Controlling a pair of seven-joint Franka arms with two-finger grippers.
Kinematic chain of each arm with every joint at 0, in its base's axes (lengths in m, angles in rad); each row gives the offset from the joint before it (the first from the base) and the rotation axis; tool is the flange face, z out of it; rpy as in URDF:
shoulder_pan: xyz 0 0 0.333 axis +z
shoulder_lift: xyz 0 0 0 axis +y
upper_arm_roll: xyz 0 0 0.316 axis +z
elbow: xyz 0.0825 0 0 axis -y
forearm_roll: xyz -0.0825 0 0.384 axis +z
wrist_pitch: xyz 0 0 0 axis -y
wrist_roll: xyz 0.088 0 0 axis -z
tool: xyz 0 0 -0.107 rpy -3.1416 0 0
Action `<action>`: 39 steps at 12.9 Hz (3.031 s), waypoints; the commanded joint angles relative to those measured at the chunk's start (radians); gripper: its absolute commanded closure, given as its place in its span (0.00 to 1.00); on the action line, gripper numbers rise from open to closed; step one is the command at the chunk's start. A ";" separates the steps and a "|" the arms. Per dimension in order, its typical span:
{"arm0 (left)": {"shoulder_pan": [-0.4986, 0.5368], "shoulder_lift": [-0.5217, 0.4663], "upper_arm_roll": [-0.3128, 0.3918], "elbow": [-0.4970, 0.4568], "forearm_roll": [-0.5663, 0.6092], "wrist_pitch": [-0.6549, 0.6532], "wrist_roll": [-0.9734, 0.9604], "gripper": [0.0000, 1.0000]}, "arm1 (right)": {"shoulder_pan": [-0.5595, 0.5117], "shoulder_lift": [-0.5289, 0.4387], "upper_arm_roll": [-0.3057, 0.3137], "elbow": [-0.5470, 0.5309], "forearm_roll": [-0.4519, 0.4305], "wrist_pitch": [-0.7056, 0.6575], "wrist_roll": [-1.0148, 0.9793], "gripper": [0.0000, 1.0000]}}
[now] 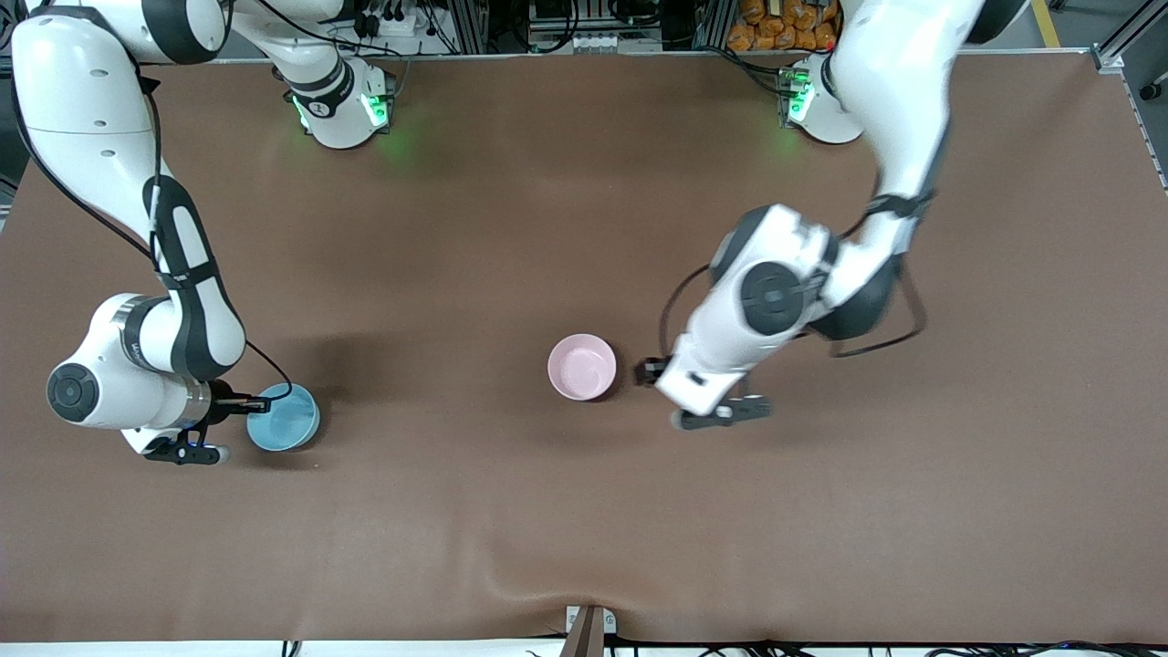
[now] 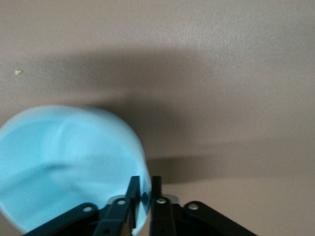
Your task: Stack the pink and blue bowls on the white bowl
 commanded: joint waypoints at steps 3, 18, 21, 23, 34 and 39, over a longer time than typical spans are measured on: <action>0.110 -0.230 -0.001 -0.027 0.031 -0.214 0.060 0.00 | -0.022 0.013 0.007 0.052 0.012 -0.012 -0.041 1.00; 0.389 -0.498 0.002 -0.025 -0.005 -0.540 0.545 0.00 | 0.100 -0.111 0.157 0.193 0.179 -0.317 0.051 1.00; 0.447 -0.496 0.014 -0.031 -0.026 -0.535 0.559 0.00 | 0.166 -0.097 0.157 0.193 0.222 -0.309 0.153 1.00; 0.423 -0.501 0.031 -0.042 -0.023 -0.534 0.559 0.00 | 0.217 -0.095 0.157 0.188 0.222 -0.309 0.225 1.00; 0.326 -0.513 0.145 -0.055 -0.015 -0.532 0.559 0.00 | 0.580 -0.065 0.149 0.072 0.232 0.052 0.768 1.00; 0.325 -0.513 0.139 -0.053 -0.015 -0.531 0.553 0.00 | 0.583 -0.027 0.148 0.078 0.231 0.105 0.776 1.00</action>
